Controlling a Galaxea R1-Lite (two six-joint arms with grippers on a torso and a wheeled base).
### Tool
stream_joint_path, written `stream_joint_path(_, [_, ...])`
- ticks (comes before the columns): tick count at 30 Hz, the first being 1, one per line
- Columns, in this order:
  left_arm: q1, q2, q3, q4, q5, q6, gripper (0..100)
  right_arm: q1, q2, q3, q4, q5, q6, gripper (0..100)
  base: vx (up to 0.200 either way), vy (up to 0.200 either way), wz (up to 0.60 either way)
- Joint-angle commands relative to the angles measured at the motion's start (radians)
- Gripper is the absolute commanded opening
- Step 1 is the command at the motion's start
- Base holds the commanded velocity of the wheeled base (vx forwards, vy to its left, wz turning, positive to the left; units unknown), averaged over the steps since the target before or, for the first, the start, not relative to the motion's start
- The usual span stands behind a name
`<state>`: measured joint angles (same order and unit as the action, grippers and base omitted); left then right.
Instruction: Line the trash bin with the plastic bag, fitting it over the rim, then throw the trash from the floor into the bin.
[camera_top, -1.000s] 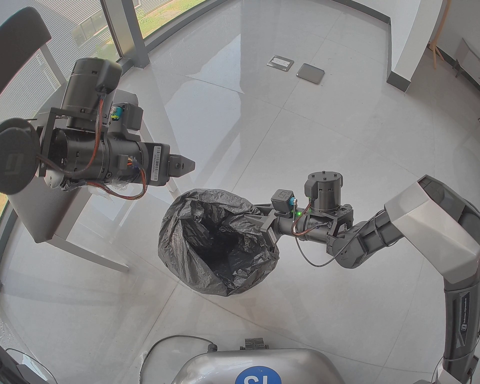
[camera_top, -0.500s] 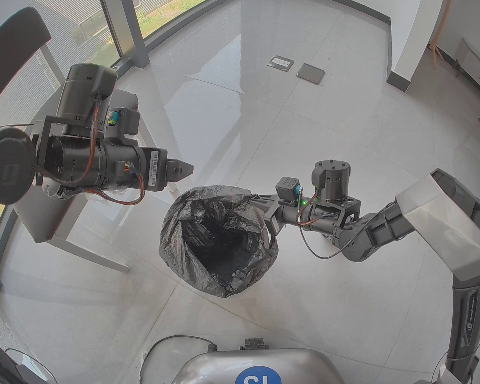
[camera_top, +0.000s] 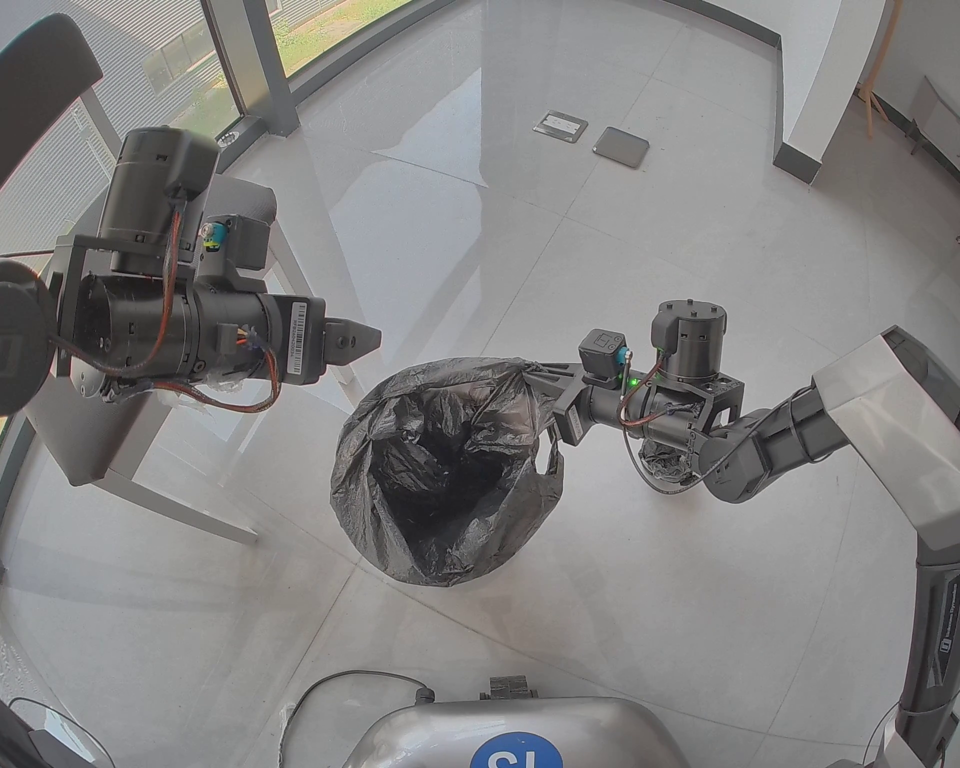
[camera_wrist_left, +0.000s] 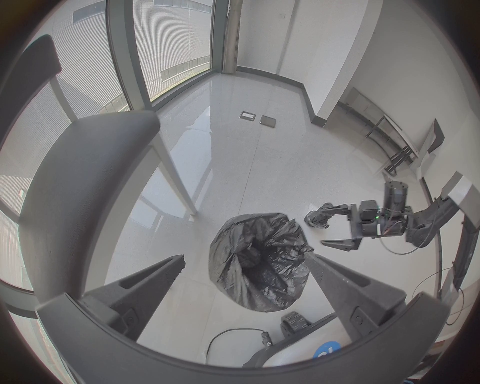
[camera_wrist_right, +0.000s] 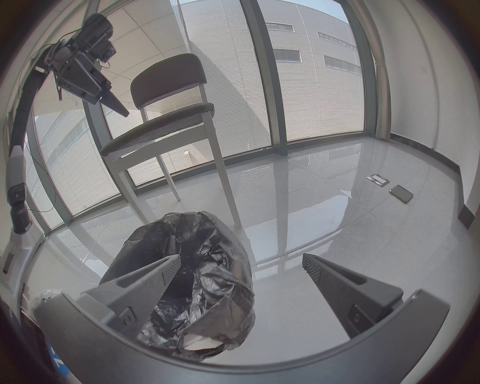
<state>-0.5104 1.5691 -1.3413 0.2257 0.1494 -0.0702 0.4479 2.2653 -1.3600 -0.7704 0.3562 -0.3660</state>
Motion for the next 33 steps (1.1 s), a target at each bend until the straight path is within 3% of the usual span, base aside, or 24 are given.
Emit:
stream_joint_path(1, [0.0, -0.003, 0.005, 0.0, 0.001, 0.0, 100, -0.003, 0.014, -0.001, -0.001, 0.001, 0.002, 100, 0.0, 0.0, 0.0])
stream_joint_path(14, [0.006, -0.004, 0.054, -0.029, 0.003, 0.001, 100, -0.006, -0.056, 0.094, -0.003, 0.0, 0.056, 100, 0.0, 0.0, 0.0])
stream_joint_path(20, [0.013, -0.037, 0.134, -0.031, 0.007, 0.003, 100, -0.063, -0.135, 0.292, -0.009, -0.009, 0.059, 100, 0.0, 0.0, 0.0])
stream_joint_path(26, [0.081, -0.08, 0.228, -0.062, 0.001, 0.029, 100, -0.09, -0.181, 0.433, -0.01, -0.017, 0.058, 100, 0.0, 0.0, 0.0])
stream_joint_path(29, [0.135, -0.116, 0.294, -0.108, -0.002, 0.09, 100, -0.084, -0.182, 0.513, -0.032, -0.114, 0.078, 100, 0.0, 0.0, 0.0])
stream_joint_path(33, [0.144, -0.144, 0.358, -0.171, -0.005, 0.107, 100, -0.083, -0.227, 0.578, -0.082, -0.152, 0.136, 100, 0.0, 0.0, 0.0])
